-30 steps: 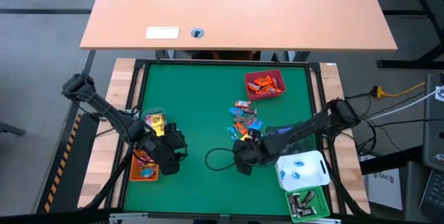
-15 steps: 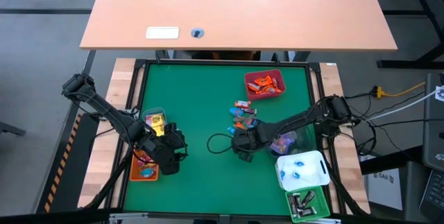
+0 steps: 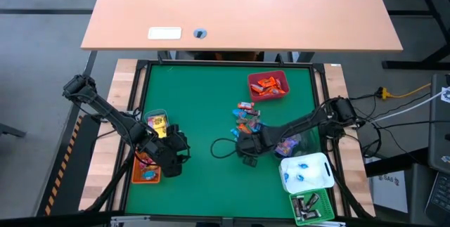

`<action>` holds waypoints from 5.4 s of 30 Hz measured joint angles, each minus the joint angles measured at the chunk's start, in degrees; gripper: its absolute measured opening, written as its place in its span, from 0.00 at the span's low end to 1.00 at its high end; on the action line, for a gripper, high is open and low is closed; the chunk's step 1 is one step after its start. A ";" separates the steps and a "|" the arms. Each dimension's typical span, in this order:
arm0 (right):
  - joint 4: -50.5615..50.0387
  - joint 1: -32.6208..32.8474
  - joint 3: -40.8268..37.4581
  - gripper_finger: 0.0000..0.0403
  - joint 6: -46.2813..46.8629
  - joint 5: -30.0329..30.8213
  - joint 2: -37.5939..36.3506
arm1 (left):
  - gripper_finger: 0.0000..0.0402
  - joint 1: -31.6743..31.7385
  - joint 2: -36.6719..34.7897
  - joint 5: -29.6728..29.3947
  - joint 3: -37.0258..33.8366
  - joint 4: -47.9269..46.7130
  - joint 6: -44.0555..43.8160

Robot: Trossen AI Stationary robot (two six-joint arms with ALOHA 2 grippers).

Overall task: Sort candy
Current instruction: Put the yellow candy into the blue bin, then put the blue candy into the white bin

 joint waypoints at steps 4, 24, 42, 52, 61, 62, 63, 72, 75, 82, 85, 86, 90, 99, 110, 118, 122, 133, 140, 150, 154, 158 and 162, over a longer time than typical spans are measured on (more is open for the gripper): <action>2.59 0.02 -2.44 0.35 0.01 0.09 -0.20 | 0.41 0.00 0.00 0.00 0.00 0.10 0.00; 1.34 0.00 -1.55 0.03 -0.40 0.03 -0.03 | 0.41 0.00 0.02 -2.58 0.00 0.08 0.07; -6.91 0.00 19.11 0.00 -15.36 -0.34 0.11 | 0.40 -0.02 0.02 -3.18 0.00 7.24 20.79; -2.19 0.00 24.82 0.00 -17.99 -1.33 0.03 | 0.40 0.00 3.22 -9.02 0.02 17.71 41.28; 4.15 0.00 25.11 0.00 -17.94 -4.99 0.00 | 0.40 0.33 7.92 -12.67 0.04 23.82 53.39; 4.82 0.00 25.11 0.00 -17.94 -5.01 0.00 | 0.40 0.39 8.22 -12.70 0.04 23.78 53.71; 5.45 0.00 25.11 0.00 -17.94 -4.99 0.00 | 0.40 0.39 8.60 -12.70 0.04 23.71 53.97; 7.09 0.00 25.11 0.00 -17.94 -6.00 0.00 | 0.40 1.50 10.08 -13.42 0.04 25.01 53.69; 8.17 0.00 25.11 0.00 -17.94 -6.02 0.00 | 0.40 2.13 10.08 -13.36 0.04 26.93 53.60; 9.03 0.00 25.13 0.00 -17.94 -6.00 -0.02 | 0.35 2.73 10.08 -12.76 0.04 27.18 53.61; 9.06 0.00 25.13 0.01 -17.94 -6.00 -0.02 | 0.27 2.73 10.08 -12.71 0.04 27.18 53.51; 9.06 0.00 25.13 0.01 -17.94 -6.00 -0.02 | 0.24 2.74 10.08 -12.51 0.04 27.14 53.35; 9.09 0.00 25.13 0.01 -17.89 -5.80 -0.02 | 0.10 2.97 10.08 -10.05 0.04 27.06 51.17; 9.08 0.02 25.13 0.04 -17.73 -5.61 -0.02 | 0.01 3.06 10.05 -8.89 0.04 26.98 49.42; 8.21 0.00 25.18 0.36 -15.95 -4.51 -0.04 | 0.00 3.02 3.55 -6.98 0.04 13.93 43.11; 4.80 0.00 25.18 0.43 -15.95 -4.51 -0.08 | 0.00 3.07 -5.56 -1.63 0.04 -15.88 20.49; 4.55 0.00 25.18 0.43 -15.95 -4.51 -0.09 | 0.00 3.06 -7.83 1.08 0.04 -34.78 4.98; 4.53 0.00 25.18 0.43 -15.95 -4.51 -0.09 | 0.00 3.08 -7.89 -1.94 -0.02 -47.72 -4.66; 3.84 0.00 25.18 0.43 -15.95 -4.51 -0.09 | 0.05 3.08 -7.86 -2.32 -0.02 -47.68 -4.93; 1.89 0.00 25.16 0.43 -15.95 -4.51 -0.08 | 0.22 3.08 -7.72 -2.40 -0.02 -47.64 -5.10; 1.87 0.00 25.16 0.43 -15.92 -4.51 -0.07 | 0.28 3.08 -7.72 -2.61 -0.02 -46.79 -6.00; 0.39 0.00 25.16 0.43 -13.33 -4.51 -0.09 | 0.33 3.08 -7.72 -2.84 -0.02 -45.99 -7.68; -3.53 0.00 25.13 0.43 -10.15 -4.38 -0.09 | 0.35 3.08 -7.72 -2.85 -0.02 -44.61 -7.96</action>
